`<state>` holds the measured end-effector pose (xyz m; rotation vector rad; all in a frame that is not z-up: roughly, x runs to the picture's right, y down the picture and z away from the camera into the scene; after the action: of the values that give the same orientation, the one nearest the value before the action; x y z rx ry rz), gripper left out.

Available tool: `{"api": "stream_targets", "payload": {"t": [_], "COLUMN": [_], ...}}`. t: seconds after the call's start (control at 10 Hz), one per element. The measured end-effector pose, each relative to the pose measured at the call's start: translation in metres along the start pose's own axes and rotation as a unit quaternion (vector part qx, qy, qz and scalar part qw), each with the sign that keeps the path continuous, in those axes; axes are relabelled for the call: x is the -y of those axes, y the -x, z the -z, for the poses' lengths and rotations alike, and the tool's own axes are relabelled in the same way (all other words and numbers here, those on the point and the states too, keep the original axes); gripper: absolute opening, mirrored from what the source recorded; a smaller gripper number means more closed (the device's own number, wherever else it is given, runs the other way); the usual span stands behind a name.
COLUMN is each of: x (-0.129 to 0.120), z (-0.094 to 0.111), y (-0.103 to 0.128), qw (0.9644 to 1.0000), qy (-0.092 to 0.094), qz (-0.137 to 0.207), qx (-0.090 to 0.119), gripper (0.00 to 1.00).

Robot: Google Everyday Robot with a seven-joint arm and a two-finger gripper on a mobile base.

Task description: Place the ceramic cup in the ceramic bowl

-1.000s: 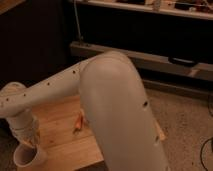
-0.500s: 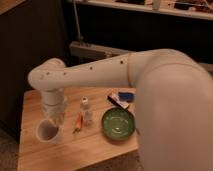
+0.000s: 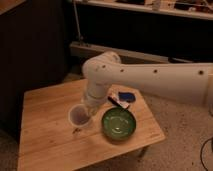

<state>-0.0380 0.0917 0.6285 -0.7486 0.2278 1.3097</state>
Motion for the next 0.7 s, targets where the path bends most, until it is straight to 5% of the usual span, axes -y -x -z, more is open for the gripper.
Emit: {"api": "stream_targets", "payload": {"t": [0.1,0.4,0.7], "x": [0.027,0.089,0.139], "z": [0.009,0.017,-0.002], "y": [-0.004,-0.011,-0.017], "qw": [0.9988,0.986,0.9645], "qy": [0.001,0.02,0.039], "qz": [-0.047,-0.159,-0.255], "qx": [0.015,0.048,0.057], "gripper": [0.0,0.0,0.23]}}
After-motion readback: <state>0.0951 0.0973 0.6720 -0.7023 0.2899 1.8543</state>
